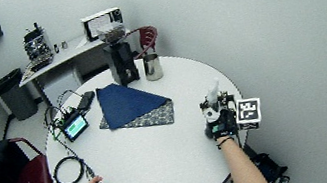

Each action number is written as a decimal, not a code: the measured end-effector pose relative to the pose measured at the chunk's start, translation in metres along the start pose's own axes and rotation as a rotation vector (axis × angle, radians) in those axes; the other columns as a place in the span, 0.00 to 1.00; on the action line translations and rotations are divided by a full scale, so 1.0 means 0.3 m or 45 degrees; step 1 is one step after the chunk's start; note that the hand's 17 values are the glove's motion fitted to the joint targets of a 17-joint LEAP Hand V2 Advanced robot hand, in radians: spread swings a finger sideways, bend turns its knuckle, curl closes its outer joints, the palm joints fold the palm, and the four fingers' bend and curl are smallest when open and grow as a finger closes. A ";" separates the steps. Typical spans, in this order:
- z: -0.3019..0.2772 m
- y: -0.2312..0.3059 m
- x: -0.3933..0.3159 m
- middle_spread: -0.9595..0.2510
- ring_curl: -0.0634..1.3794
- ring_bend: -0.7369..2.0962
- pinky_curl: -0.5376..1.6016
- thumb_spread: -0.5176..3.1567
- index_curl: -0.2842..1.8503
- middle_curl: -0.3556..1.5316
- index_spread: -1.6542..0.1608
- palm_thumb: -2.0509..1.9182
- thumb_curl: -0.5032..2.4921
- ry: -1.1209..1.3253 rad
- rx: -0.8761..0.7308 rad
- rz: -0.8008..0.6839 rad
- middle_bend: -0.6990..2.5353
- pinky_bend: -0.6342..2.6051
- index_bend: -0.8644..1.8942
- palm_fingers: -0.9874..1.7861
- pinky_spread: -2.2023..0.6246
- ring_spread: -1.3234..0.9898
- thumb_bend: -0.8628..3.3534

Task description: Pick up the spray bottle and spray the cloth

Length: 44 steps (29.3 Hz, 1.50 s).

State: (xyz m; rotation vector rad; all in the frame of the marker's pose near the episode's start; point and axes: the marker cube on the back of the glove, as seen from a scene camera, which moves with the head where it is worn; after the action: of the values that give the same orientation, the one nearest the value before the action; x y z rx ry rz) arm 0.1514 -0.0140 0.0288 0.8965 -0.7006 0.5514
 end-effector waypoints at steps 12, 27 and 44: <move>-0.060 0.002 0.026 0.69 0.35 0.47 0.42 0.32 0.28 0.45 0.78 0.78 0.38 -0.045 -0.039 0.019 0.36 0.29 0.37 0.76 0.77 0.51 0.20; -0.162 -0.153 -0.150 0.69 0.36 0.47 0.43 0.30 0.30 0.46 0.78 0.77 0.40 -0.067 -0.585 -0.081 0.36 0.31 0.37 0.77 0.75 0.50 0.20; -0.123 -0.293 -0.296 0.69 0.38 0.51 0.44 0.35 0.27 0.47 0.79 0.74 0.39 0.227 -1.013 -0.058 0.37 0.33 0.34 0.79 0.74 0.51 0.20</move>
State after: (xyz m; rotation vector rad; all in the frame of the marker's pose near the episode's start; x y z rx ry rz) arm 0.1657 -0.0408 -0.0978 0.1175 -0.6559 0.2618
